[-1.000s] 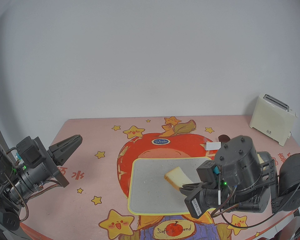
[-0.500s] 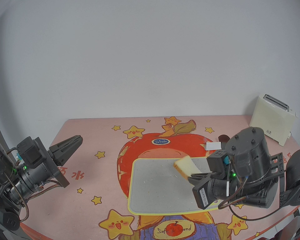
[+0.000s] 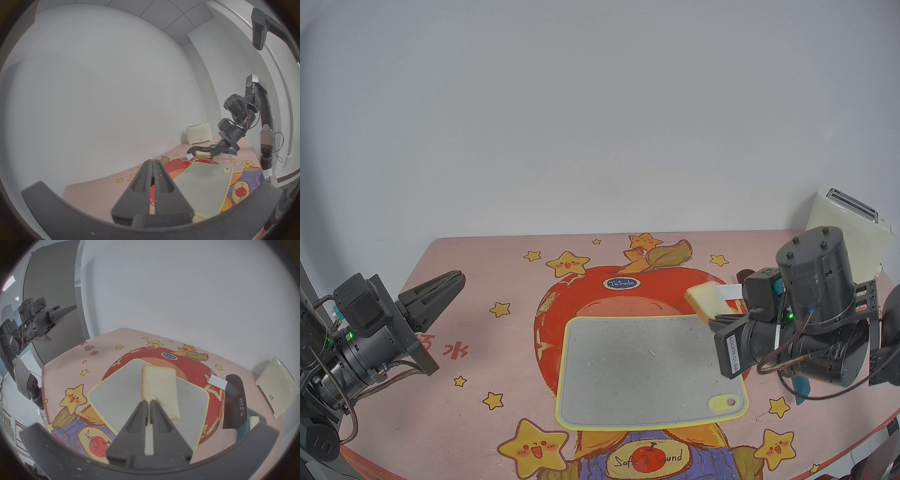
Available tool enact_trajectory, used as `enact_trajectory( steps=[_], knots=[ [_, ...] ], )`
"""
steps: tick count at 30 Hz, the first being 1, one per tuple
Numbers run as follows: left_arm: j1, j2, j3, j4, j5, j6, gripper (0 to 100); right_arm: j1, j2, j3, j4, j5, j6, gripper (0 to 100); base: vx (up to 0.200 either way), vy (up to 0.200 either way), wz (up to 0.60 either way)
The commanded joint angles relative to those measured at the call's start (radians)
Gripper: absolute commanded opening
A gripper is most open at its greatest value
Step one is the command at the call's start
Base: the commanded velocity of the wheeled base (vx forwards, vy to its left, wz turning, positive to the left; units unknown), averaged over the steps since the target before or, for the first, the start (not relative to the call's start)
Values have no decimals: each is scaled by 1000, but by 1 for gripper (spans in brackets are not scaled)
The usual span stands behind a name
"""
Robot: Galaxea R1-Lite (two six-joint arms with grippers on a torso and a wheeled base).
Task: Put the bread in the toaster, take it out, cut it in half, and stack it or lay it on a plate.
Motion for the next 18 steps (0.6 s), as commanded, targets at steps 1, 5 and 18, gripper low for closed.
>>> enact_trajectory(
  steps=[1,5,18],
  knots=[
    [0,0,5,0,0,0,0,-32,-34,12,11,-19,-1,0,0,0,0],
    [0,0,5,0,0,0,0,-55,-54,31,13,-33,-1,0,0,0,0],
    [0,0,5,0,-1,-2,0,-227,-135,49,31,-59,-4,0,0,0,0]
  ],
)
